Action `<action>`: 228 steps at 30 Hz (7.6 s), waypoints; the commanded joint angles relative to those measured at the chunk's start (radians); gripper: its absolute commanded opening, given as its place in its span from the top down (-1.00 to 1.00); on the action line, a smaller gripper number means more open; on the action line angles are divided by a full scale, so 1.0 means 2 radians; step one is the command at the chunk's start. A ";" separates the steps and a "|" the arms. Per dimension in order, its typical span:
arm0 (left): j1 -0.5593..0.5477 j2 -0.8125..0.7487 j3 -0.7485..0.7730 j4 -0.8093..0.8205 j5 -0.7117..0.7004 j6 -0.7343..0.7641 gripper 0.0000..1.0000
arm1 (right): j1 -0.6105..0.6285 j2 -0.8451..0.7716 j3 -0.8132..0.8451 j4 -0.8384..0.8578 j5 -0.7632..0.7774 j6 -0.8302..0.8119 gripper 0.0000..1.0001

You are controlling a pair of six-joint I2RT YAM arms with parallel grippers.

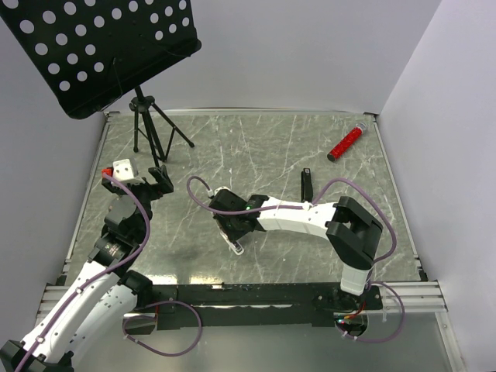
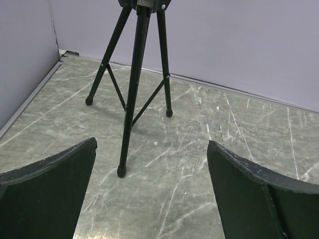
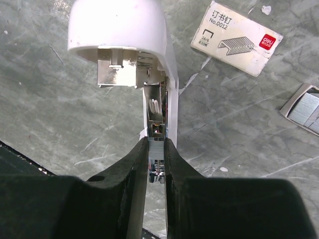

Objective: Load the staples into the stapler

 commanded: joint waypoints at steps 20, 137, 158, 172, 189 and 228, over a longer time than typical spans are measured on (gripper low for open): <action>0.001 -0.001 -0.001 0.013 -0.005 0.001 -0.94 | 0.004 0.008 -0.003 -0.002 0.009 -0.001 0.55; 0.002 -0.007 -0.001 0.010 0.002 -0.004 -0.94 | -0.014 -0.001 -0.007 0.006 0.020 -0.017 0.05; 0.001 -0.011 -0.001 0.009 0.006 -0.006 -0.94 | -0.001 -0.023 -0.043 -0.026 0.017 -0.011 0.05; -0.009 -0.019 -0.001 0.005 0.022 -0.013 -0.93 | 0.011 -0.121 -0.049 0.003 0.046 0.002 0.02; -0.014 0.153 0.075 -0.138 0.238 -0.144 -0.94 | 0.042 -0.329 -0.284 0.221 0.074 -0.058 -0.46; -0.068 0.292 0.108 -0.221 0.239 -0.404 -0.94 | 0.107 -0.067 -0.427 0.608 0.101 -0.071 -0.02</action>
